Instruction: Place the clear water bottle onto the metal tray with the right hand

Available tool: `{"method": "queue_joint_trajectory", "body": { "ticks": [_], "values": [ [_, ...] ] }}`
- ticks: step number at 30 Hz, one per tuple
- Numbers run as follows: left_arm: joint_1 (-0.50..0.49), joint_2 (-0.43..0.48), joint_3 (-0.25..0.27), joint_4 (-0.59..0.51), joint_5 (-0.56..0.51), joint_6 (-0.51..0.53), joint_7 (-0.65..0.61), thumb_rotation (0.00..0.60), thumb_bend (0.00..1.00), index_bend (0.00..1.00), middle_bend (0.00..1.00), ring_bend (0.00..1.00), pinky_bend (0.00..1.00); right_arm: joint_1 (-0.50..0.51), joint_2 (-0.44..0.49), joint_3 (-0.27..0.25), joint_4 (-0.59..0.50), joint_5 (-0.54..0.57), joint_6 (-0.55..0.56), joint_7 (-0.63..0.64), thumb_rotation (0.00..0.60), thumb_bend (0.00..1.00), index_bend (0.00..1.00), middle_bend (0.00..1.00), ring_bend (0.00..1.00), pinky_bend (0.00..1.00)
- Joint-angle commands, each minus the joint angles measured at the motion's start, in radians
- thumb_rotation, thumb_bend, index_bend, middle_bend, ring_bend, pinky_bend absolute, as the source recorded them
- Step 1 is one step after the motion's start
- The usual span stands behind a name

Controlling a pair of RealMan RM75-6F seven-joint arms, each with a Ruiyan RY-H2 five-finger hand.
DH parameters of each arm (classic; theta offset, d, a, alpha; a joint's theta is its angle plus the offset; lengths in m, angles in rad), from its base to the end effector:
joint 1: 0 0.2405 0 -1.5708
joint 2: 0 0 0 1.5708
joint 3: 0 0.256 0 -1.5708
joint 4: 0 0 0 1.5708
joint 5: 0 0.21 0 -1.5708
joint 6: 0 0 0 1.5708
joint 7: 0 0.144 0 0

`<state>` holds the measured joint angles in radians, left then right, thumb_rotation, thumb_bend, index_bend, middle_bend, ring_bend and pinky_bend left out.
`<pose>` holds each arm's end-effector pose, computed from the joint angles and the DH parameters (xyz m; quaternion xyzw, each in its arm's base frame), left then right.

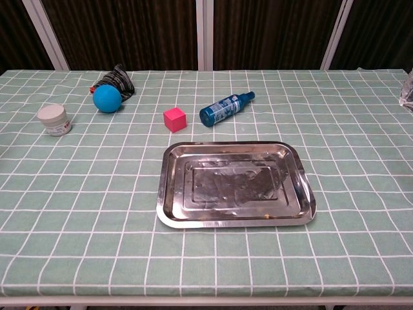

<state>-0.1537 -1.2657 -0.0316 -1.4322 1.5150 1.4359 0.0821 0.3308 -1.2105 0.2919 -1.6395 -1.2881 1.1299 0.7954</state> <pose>-0.3214 0.2011 0.1181 -0.6427 -0.3476 -0.3573 0.5817 -0.2530 -0.2967 0.1257 0.3653 -0.6395 0.6055 0.3016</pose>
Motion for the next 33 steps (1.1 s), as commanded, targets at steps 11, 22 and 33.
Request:
{"method": "queue_joint_trajectory", "body": {
  "ticks": [11, 22, 33],
  "values": [
    [0.014, 0.006, 0.003, 0.004, -0.018, 0.002, -0.020, 0.600, 0.23, 0.16, 0.18, 0.09, 0.19, 0.236, -0.334, -0.007, 0.145, -0.029, -0.222, -0.009, 0.600, 0.18, 0.77, 0.63, 0.43, 0.47],
    [0.023, -0.003, 0.010, 0.038, -0.015, 0.008, -0.044, 0.600, 0.23, 0.16, 0.18, 0.09, 0.19, 0.326, -0.466, -0.033, 0.281, -0.064, -0.294, 0.038, 0.600, 0.14, 0.77, 0.62, 0.42, 0.46],
    [0.029, -0.011, 0.009, 0.066, -0.014, 0.016, -0.074, 0.600, 0.23, 0.16, 0.19, 0.09, 0.19, 0.341, -0.457, -0.088, 0.316, -0.129, -0.297, 0.069, 0.600, 0.02, 0.63, 0.53, 0.34, 0.41]
  ]
}}
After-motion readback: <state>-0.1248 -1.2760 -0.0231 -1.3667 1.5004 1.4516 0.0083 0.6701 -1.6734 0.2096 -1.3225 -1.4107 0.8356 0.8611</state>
